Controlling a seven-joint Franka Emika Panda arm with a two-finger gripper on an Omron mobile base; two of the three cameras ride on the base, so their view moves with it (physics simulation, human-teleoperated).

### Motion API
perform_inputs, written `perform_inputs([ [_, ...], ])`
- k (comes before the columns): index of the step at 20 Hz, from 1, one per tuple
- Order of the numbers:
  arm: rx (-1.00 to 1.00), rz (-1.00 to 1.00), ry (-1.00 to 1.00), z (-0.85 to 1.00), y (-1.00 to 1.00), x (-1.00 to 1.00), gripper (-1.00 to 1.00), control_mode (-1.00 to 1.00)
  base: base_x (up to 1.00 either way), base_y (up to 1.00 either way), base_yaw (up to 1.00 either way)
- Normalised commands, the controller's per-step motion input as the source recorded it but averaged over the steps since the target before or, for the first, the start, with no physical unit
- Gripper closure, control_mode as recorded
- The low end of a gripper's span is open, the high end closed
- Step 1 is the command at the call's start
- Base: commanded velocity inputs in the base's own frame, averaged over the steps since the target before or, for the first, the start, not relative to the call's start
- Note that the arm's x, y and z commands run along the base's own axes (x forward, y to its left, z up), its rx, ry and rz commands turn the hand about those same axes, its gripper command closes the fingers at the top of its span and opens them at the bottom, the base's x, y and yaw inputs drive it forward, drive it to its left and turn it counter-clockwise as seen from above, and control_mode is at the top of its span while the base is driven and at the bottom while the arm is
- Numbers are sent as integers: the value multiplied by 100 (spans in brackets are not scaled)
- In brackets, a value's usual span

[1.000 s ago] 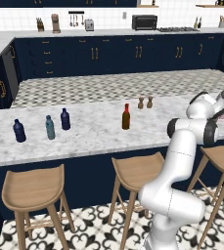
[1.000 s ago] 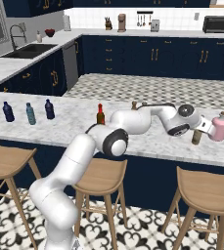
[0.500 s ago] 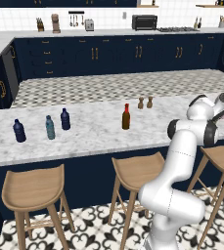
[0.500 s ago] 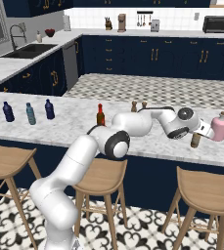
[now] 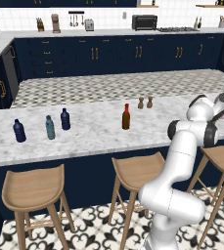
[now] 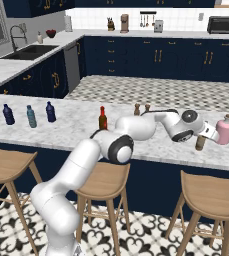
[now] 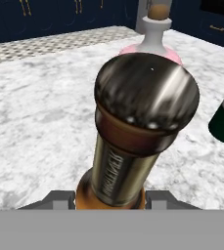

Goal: Move the plastic bottles in the middle to the plastics group, and the glass bottles in the middle to the glass group.

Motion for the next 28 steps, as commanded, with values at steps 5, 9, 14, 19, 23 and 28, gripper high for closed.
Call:
perform_inputs([
  [5,0,0,0,0,0,4,100,-100,0,0,0],
  [9,0,0,0,0,0,0,-100,-100,0,0,0],
  [14,0,0,0,0,0,0,-100,-100,0,0,0],
  [19,0,0,0,0,0,0,-100,-100,0,0,0],
  [23,0,0,0,1,3,-1,-100,-100,0,0,0],
  [28,0,0,0,16,13,-8,-100,-100,0,0,0],
])
